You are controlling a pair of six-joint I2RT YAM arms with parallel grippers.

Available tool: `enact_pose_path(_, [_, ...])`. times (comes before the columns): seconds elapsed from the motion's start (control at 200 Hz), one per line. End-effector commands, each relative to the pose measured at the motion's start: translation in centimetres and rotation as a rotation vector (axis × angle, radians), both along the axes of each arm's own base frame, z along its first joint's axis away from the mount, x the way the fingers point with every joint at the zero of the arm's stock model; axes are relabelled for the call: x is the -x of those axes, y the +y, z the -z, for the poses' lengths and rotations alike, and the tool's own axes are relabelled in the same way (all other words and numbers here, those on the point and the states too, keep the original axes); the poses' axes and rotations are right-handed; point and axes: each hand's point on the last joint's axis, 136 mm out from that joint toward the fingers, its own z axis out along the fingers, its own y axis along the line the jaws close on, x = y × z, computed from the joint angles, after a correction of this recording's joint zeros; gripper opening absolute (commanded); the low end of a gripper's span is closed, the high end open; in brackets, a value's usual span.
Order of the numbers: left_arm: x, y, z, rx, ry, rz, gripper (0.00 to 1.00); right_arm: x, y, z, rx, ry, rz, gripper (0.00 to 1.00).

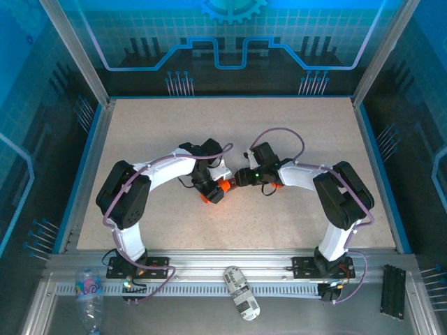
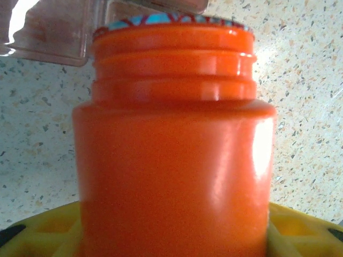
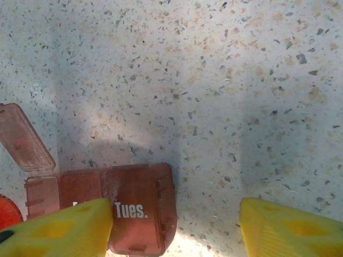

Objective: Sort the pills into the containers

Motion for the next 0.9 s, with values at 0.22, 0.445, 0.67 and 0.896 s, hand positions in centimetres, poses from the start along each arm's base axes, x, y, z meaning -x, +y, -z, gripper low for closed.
enact_pose_path(0.22, [-0.12, 0.38, -0.12, -0.082, 0.004, 0.036, 0.0, 0.48, 0.56, 0.76, 0.0, 0.021, -0.011, 0.64])
enact_pose_path(0.445, [-0.06, 0.53, 0.13, -0.118, 0.012, 0.05, 0.0, 0.55, 0.63, 0.8, -0.001, 0.023, -0.013, 0.64])
enact_pose_path(0.67, [-0.2, 0.67, 0.2, -0.15, 0.011, 0.061, 0.0, 0.51, 0.8, 0.71, -0.006, 0.024, -0.015, 0.64])
enact_pose_path(0.896, [-0.44, 0.88, 0.18, -0.177, 0.011, 0.062, 0.0, 0.46, 0.91, 0.62, -0.007, 0.021, -0.018, 0.64])
